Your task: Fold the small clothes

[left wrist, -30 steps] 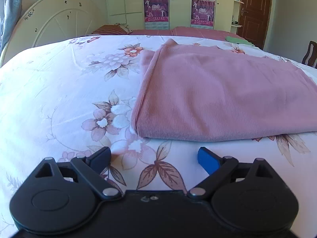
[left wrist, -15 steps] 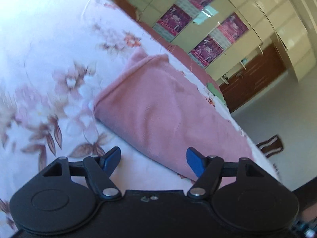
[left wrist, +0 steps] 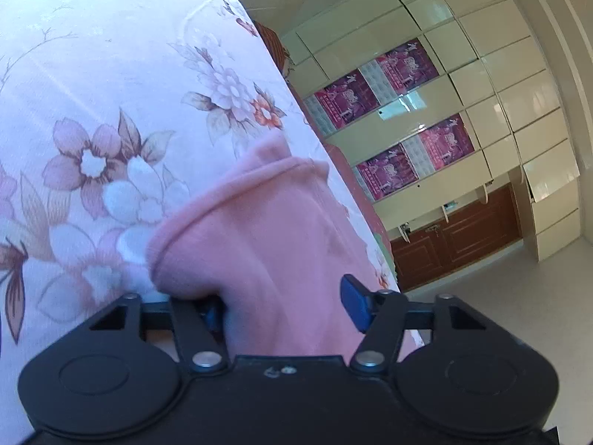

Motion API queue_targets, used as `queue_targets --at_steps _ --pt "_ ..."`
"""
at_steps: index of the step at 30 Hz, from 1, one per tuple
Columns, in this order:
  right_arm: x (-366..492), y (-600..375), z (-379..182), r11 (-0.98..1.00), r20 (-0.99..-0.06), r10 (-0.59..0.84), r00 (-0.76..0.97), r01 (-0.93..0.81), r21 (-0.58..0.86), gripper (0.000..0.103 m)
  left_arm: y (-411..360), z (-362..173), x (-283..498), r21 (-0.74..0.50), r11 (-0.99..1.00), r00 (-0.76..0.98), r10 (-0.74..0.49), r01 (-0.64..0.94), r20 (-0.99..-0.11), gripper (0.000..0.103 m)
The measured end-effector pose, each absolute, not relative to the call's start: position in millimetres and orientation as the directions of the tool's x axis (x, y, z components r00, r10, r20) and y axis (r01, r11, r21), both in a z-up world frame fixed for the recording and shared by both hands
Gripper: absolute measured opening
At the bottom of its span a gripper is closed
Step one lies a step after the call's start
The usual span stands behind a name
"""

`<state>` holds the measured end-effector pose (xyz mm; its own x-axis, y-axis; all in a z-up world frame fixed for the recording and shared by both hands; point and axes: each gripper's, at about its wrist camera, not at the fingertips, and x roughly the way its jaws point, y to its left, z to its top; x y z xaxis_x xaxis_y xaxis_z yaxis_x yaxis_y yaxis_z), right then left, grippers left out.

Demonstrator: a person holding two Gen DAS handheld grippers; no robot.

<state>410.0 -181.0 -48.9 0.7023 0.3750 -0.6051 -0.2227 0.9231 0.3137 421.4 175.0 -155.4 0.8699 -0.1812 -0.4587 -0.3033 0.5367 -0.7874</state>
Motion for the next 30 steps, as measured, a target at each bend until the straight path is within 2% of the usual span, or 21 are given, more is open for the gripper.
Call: queue_targets --at_steps 1,2,3,6,7,8,11,14,15,16,18,19,20,21,22,27,30 --pt "412.9 -174.5 -49.9 0.913 -0.595 0.4 0.697 -0.246 0.326 0.036 181.1 -159.4 422.9 -0.802 0.509 0.873 -0.179 -0.313 -0.454 0.042" --pt "415.8 -168.0 -49.8 0.904 -0.587 0.42 0.692 -0.267 0.332 0.016 184.8 -161.9 423.6 -0.814 0.486 0.874 -0.182 -0.319 -0.451 0.04" --pt "420.2 -158.8 -47.9 0.899 -0.585 0.435 0.685 -0.287 0.332 0.002 186.0 -162.7 425.7 -0.816 0.482 0.872 -0.188 -0.32 -0.453 0.038" --pt "432.9 -135.5 -47.1 0.892 -0.578 0.45 0.681 -0.319 0.32 0.002 184.3 -158.9 431.7 -0.79 0.528 0.856 -0.203 -0.312 -0.475 0.037" --pt "437.1 -129.5 -48.2 0.892 -0.581 0.45 0.678 -0.319 0.319 0.002 185.1 -157.8 432.4 -0.78 0.538 0.849 -0.202 -0.32 -0.488 0.009" --pt "441.4 -122.5 -50.2 0.894 -0.588 0.448 0.673 -0.319 0.314 0.002 187.9 -157.2 432.2 -0.774 0.535 0.84 -0.197 -0.34 -0.505 0.008" --pt "448.0 -108.8 -54.5 0.911 -0.624 0.412 0.663 -0.298 0.284 0.002 196.0 -150.2 418.8 -0.817 0.5 0.877 -0.206 -0.287 -0.434 0.008" --pt "445.9 -105.2 -54.0 0.91 -0.622 0.414 0.664 -0.307 0.278 0.002 196.7 -151.8 417.9 -0.804 0.524 0.871 -0.215 -0.279 -0.442 0.011" --pt "446.9 -102.8 -57.1 0.91 -0.628 0.415 0.658 -0.313 0.273 0.002 197.7 -154.6 418.5 -0.796 0.523 0.864 -0.201 -0.304 -0.462 0.026" --pt "450.0 -100.0 -63.2 0.914 -0.648 0.405 0.645 -0.312 0.261 0.002 199.4 -159.1 416.7 -0.805 0.501 0.864 -0.195 -0.319 -0.464 0.037" --pt "456.5 -98.6 -79.7 0.92 -0.69 0.389 0.611 -0.298 0.255 0.002 199.7 -160.0 415.6 -0.813 0.489 0.873 -0.186 -0.317 -0.452 0.036" --pt "455.8 -100.5 -81.8 0.916 -0.675 0.398 0.621 -0.301 0.263 0.002 197.8 -157.3 418.3 -0.793 0.515 0.864 -0.178 -0.325 -0.471 0.032" --pt "455.9 -101.6 -82.6 0.914 -0.672 0.403 0.621 -0.304 0.268 0.002 195.6 -154.0 421.6 -0.769 0.546 0.855 -0.17 -0.332 -0.489 0.026" --pt "456.3 -103.1 -82.8 0.912 -0.672 0.408 0.618 -0.305 0.273 0.002 193.3 -150.6 426.6 -0.741 0.578 0.839 -0.167 -0.341 -0.517 0.007" --pt "456.9 -105.8 -83.5 0.908 -0.668 0.419 0.615 -0.303 0.29 0.002 191.3 -146.3 430.1 -0.73 0.594 0.831 -0.175 -0.339 -0.528 0.008" --pt "466.2 -125.2 -89.7 0.867 -0.639 0.496 0.588 -0.291 0.404 0.0 136.3 -72.2 439.7 -0.62 0.776 0.877 -0.211 -0.118 -0.431 0.007" --pt "468.3 -153.3 -83.1 0.824 -0.591 0.545 0.595 -0.25 0.509 0.0 69.2 -28.8 453.3 -0.483 0.875 0.86 -0.268 0.029 -0.435 0.007"
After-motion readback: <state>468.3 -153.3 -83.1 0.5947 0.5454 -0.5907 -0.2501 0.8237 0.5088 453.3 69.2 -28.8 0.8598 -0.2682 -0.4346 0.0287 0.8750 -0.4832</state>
